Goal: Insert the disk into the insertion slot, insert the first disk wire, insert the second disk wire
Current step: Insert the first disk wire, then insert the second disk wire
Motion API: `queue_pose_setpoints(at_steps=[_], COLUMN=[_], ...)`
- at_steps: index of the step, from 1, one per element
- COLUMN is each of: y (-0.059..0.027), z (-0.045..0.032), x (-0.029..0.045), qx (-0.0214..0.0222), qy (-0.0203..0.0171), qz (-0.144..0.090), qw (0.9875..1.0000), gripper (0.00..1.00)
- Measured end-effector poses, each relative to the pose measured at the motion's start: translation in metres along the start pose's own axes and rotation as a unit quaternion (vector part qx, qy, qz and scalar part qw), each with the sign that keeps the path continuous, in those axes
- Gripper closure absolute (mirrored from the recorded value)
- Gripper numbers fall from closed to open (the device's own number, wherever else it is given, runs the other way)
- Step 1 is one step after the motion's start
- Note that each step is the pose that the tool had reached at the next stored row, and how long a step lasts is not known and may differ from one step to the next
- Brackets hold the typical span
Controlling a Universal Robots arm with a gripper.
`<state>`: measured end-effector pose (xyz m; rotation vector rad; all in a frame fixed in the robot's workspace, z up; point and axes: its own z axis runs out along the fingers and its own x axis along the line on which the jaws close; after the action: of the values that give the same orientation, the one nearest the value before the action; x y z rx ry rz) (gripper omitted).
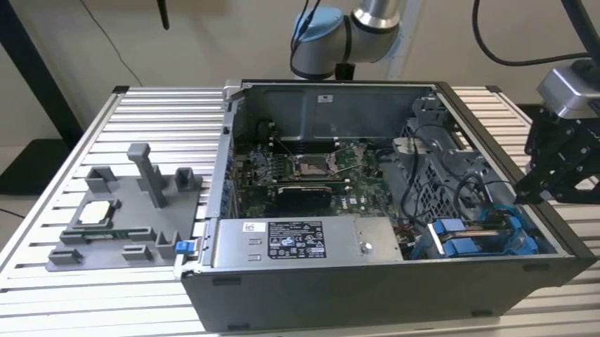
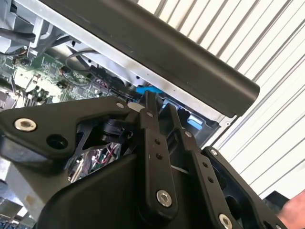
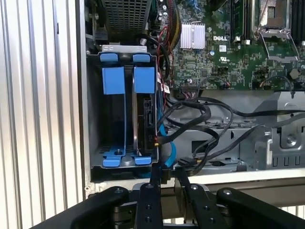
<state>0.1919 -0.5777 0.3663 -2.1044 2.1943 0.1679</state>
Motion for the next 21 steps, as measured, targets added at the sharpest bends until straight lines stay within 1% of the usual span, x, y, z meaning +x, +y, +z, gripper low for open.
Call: queue_pose_setpoints(at_steps=[2,3,4,5,7,8,10,11,14,15,16,18,19,21], y=[-0.0001,-0.0001,-0.0001,0.0001,0.0023,0.0031,0.0031,0.0032,0.0031,0.0030,0.0029,0.0026,0.0024,0.0024], z=[0.0020,0.0027,0.0033,0.0038,0.0035,0.0021,-0.0005,-0.0025,-0.0080,-0.0092,-0.0097,-0.0099,-0.0086,-0.0057], x=[0.0003,0.0005,0.0005,0.0006,0.0006,0.0005,0.0003,0.0008,0.0045,0.0071,0.0102,0.0158,0.0176,0.0183], qx=[0.0000,-0.0001,-0.0002,-0.0004,-0.0009,-0.0010,-0.0012,-0.0022,-0.0077,-0.0098,-0.0112,-0.0117,-0.0115,-0.0107], qy=[-0.0020,-0.0037,-0.0065,-0.0104,-0.0224,-0.0250,-0.0265,-0.0269,-0.0267,-0.0267,-0.0267,-0.0266,-0.0267,-0.0275], qz=[0.000,0.000,0.000,0.000,0.000,0.000,0.000,0.001,0.002,0.003,0.003,0.005,0.007,0.012], qw=[1.0000,1.0000,1.0000,0.9999,0.9997,0.9997,0.9996,0.9996,0.9996,0.9996,0.9996,0.9996,0.9996,0.9995], gripper=[0.00,1.00,1.00,1.00,1.00,1.00,1.00,1.00,1.00,0.00,0.00,0.00,0.00,0.00])
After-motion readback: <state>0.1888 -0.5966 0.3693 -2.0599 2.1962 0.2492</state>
